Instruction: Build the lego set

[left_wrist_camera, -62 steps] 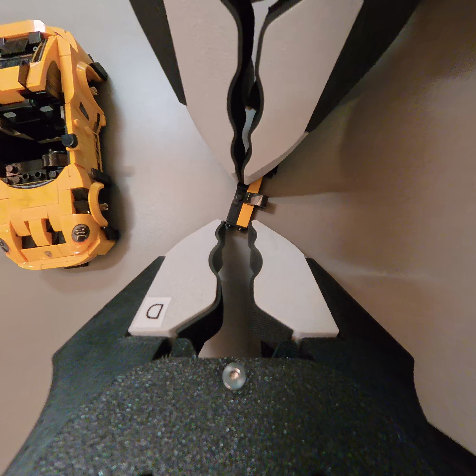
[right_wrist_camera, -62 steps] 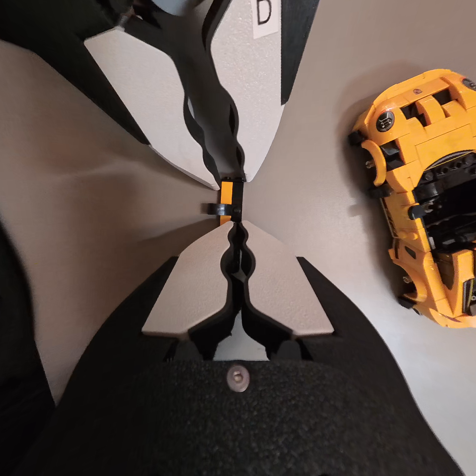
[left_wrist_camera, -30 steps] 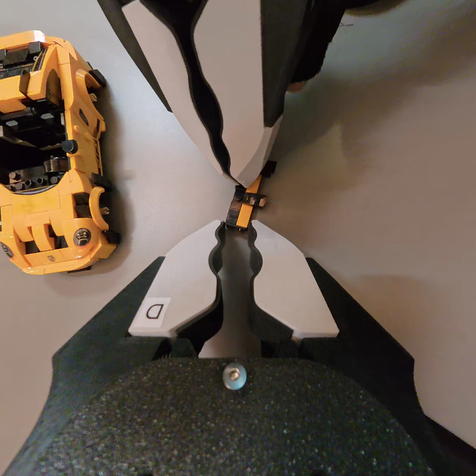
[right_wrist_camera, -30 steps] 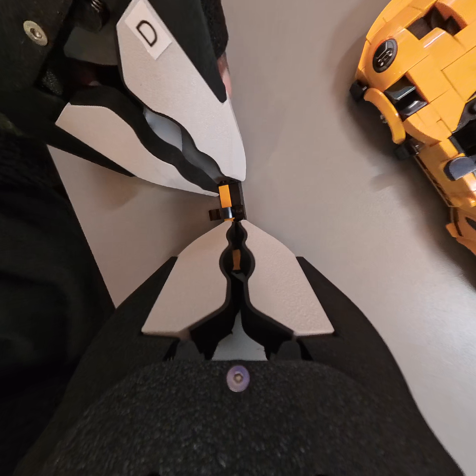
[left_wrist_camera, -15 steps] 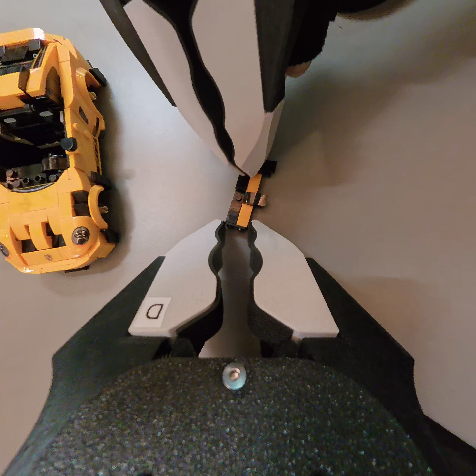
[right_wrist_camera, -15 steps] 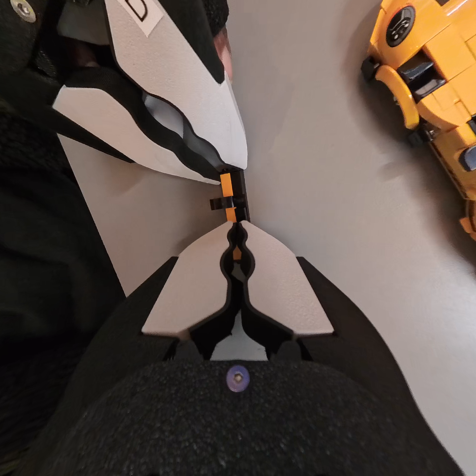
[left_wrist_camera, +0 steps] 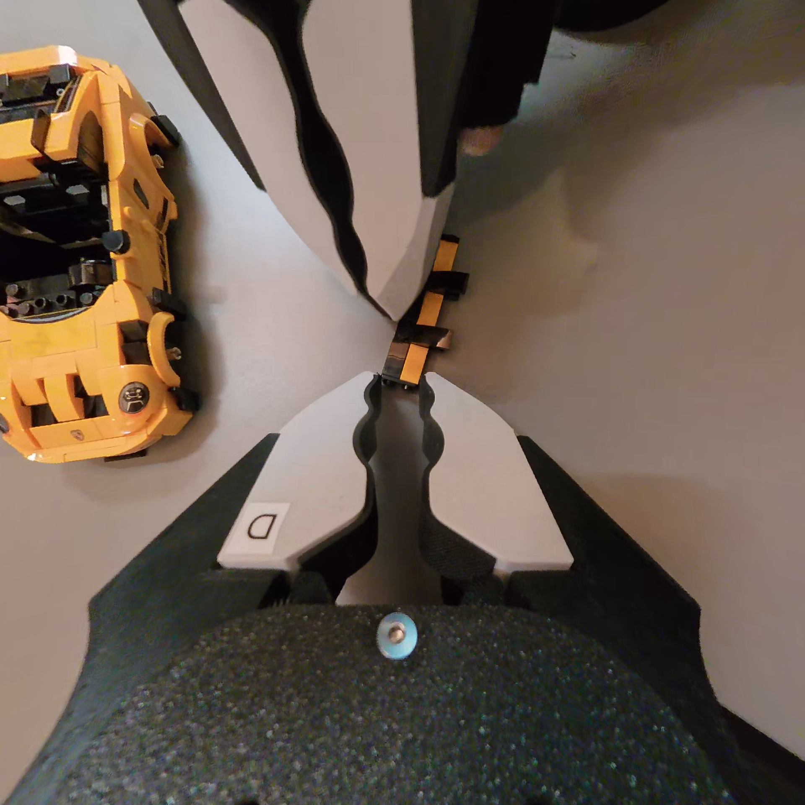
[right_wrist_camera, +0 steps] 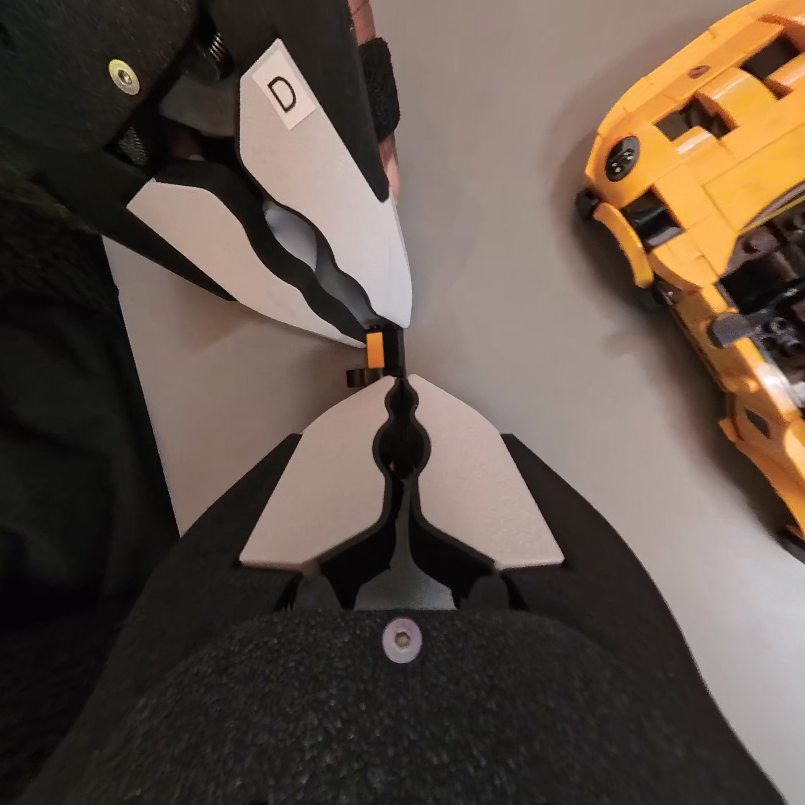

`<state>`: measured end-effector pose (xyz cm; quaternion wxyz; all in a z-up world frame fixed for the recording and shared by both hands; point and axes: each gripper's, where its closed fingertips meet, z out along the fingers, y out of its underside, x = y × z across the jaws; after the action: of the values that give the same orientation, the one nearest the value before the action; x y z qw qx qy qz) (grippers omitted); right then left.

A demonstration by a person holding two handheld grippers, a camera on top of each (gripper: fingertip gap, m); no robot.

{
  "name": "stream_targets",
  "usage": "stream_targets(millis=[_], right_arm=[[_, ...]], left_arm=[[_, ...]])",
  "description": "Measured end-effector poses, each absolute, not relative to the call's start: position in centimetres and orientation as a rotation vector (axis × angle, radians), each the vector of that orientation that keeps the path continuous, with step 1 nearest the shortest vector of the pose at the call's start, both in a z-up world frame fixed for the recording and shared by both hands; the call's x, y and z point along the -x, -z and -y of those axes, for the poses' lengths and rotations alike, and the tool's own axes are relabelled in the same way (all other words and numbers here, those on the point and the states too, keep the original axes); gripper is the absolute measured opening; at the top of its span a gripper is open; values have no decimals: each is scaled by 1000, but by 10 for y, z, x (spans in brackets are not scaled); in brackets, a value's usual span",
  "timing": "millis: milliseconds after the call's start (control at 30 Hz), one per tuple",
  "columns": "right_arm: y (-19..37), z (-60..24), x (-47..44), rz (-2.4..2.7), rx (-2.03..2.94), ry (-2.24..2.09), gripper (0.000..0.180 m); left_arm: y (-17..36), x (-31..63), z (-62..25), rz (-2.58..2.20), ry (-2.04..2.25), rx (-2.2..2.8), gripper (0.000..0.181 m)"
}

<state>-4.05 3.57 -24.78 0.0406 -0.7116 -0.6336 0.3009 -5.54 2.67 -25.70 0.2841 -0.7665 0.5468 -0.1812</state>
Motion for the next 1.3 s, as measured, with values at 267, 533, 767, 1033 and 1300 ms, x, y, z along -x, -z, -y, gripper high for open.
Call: stream_targets(millis=[267,533,767,1033,1300], right_arm=[[251,-31,40,2018,2116,-843,0],[252,-30,38,2057,2050,-748,0],[254,-33,37,2029,2075,-773,0],[254,-33,36,2056,1984,-611,0],[254,-33,36,2043,1968,-570,0]], left_arm=[[257,55,-27,-1461,487,2051,16],[257,55,-27,-1461,487,2052,16],[257,55,-26,-1461,487,2053,16],[257,55,-27,-1454,497,2062,16],[257,55,-26,-1453,499,2063,16]])
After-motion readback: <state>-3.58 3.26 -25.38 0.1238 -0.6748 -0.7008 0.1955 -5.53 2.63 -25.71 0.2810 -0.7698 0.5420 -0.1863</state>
